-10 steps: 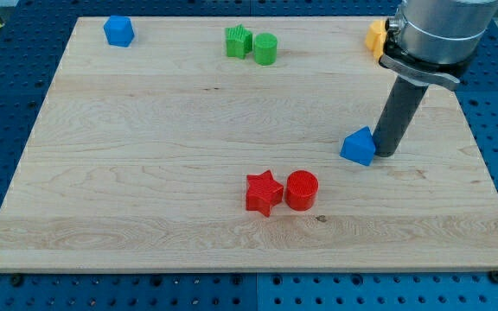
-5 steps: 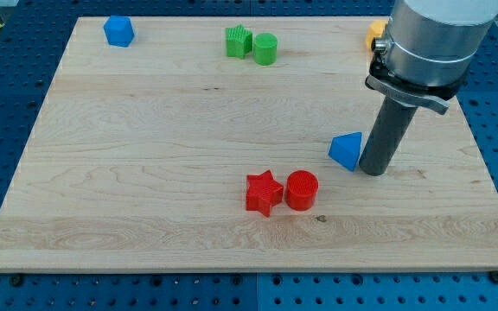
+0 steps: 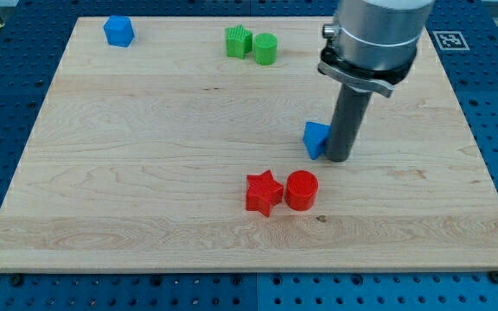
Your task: Move the blue triangle to top left
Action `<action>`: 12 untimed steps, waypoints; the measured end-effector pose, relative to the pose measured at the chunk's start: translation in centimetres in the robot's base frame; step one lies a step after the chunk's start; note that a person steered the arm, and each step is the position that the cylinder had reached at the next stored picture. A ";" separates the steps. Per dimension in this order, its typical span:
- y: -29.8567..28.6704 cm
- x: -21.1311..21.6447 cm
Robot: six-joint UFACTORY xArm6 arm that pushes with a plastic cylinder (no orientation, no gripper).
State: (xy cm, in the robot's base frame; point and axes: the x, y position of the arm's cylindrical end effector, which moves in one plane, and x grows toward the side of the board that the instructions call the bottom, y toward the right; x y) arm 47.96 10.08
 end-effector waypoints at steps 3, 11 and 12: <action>-4.6 -3.3; -17.1 -14.1; -17.9 -15.4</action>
State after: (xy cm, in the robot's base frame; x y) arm 32.56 -7.83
